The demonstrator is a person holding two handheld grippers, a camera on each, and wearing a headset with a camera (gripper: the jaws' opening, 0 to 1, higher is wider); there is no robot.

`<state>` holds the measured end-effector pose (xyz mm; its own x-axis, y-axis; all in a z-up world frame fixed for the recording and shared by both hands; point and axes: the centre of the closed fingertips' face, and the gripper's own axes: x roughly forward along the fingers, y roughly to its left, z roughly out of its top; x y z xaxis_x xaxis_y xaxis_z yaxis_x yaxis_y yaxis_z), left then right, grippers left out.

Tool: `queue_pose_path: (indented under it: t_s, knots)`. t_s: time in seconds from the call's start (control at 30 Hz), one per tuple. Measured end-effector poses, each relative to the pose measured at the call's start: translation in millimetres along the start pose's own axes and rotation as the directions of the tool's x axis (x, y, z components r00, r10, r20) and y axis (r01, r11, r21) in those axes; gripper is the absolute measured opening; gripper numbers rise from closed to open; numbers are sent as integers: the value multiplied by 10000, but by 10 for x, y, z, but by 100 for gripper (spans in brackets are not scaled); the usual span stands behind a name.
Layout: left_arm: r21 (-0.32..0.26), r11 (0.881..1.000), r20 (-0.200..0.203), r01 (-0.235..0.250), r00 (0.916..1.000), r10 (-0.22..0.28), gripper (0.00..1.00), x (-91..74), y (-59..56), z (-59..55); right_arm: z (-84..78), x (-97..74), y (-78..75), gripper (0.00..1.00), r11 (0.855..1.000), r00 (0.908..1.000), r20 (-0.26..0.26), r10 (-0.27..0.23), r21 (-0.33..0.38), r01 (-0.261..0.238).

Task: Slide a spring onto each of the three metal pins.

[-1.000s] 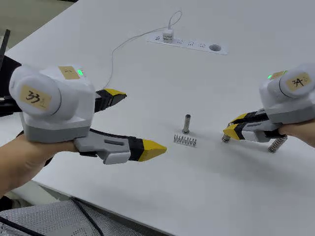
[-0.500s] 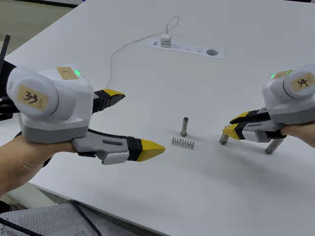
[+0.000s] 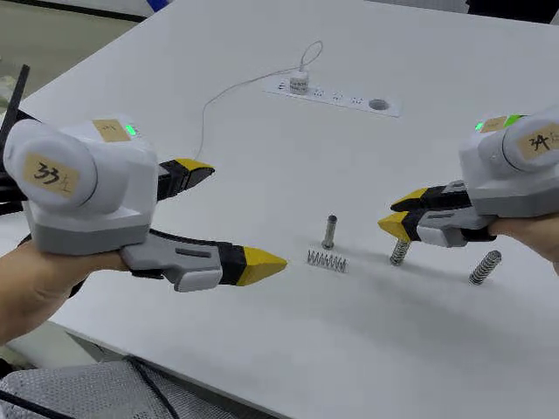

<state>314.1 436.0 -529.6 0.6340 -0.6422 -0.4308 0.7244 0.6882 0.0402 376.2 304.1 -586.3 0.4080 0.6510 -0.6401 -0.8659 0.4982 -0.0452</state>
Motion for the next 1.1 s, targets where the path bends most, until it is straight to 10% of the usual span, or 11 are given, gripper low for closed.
queue_pose_path:
  t_s: [0.57,1.1]
  knots:
    - [-400,9987,-180,-323,9993,316,88,-149,127,-187,-123,391,330,17,9954,9944,-671,814,-461,-845]
    - [-695,9973,-216,-252,9995,237,88,-130,156,-284,-406,696,332,16,9906,9802,-1655,1088,-636,-1207]
